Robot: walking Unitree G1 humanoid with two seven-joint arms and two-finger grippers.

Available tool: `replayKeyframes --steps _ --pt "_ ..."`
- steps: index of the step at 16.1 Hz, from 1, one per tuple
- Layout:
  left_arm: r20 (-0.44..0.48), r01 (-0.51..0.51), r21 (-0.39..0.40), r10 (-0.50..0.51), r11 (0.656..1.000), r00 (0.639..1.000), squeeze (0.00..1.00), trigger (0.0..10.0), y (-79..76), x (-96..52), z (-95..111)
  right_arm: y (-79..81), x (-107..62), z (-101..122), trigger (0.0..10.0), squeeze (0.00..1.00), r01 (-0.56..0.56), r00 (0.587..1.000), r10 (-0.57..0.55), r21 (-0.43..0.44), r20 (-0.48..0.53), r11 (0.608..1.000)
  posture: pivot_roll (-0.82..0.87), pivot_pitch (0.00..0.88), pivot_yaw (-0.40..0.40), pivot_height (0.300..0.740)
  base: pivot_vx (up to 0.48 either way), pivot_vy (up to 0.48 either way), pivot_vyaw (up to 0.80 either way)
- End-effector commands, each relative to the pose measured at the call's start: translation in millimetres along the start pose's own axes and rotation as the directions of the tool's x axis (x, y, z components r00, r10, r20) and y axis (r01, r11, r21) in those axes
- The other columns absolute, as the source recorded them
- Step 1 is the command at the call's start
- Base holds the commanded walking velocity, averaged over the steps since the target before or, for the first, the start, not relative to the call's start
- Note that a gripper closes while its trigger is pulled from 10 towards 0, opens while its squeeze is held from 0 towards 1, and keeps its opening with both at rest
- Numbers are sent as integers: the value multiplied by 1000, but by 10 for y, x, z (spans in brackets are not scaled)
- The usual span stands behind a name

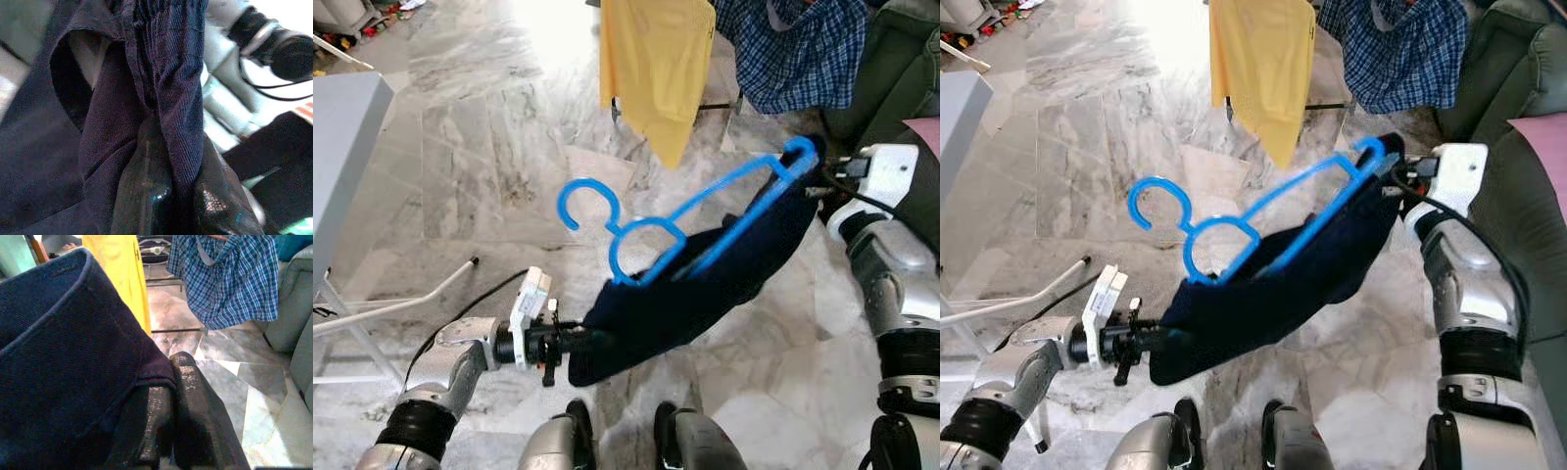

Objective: Hang hanger

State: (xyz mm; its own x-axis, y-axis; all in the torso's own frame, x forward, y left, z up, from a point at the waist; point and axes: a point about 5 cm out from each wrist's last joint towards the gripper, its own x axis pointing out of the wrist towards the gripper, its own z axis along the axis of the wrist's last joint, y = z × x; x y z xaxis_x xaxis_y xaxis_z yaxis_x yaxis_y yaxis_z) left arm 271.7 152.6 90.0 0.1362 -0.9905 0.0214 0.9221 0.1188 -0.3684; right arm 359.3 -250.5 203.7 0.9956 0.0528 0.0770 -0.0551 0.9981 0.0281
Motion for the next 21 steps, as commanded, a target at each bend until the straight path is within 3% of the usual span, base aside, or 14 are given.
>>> replayKeyframes --steps 1,4,8,13,15,16,19,21 --pt "-59 -56 -42 53 998 997 0 0 12 -145 -195 -204 -46 300 0 0 74 992 -73 -14 99 997 -195 242 21 740 0 0 0" --pt "-34 -136 27 137 990 990 0 0 110 -145 -200 -175 -55 333 0 0 57 993 -55 -12 105 998 -195 241 21 740 0 0 0" --pt "-94 -7 16 9 1000 996 0 0 -12 -119 -325 -182 -62 347 0 0 60 993 -59 -9 100 998 -199 242 21 740 0 0 0" --pt "-144 15 58 -6 998 990 0 0 0 -93 -378 -138 -48 332 0 0 41 996 -41 7 85 999 -201 244 21 740 0 0 0" --pt "-119 -23 78 32 997 992 0 0 32 -96 -374 -129 -47 339 0 0 37 996 -37 7 86 999 -200 243 25 740 0 0 0" --pt "-38 -85 70 87 994 995 0 0 96 -67 -317 -129 -53 320 0 0 35 996 -36 9 81 999 -199 244 24 740 0 0 0" --pt "-104 -119 130 133 984 986 0 0 160 -27 -346 -76 -61 299 0 0 16 997 -17 13 75 1000 -202 243 28 740 0 0 0" --pt "-100 -117 128 130 985 986 0 0 168 -17 -347 -73 -62 301 0 0 14 997 -15 11 75 1000 -205 243 30 740 0 0 0"
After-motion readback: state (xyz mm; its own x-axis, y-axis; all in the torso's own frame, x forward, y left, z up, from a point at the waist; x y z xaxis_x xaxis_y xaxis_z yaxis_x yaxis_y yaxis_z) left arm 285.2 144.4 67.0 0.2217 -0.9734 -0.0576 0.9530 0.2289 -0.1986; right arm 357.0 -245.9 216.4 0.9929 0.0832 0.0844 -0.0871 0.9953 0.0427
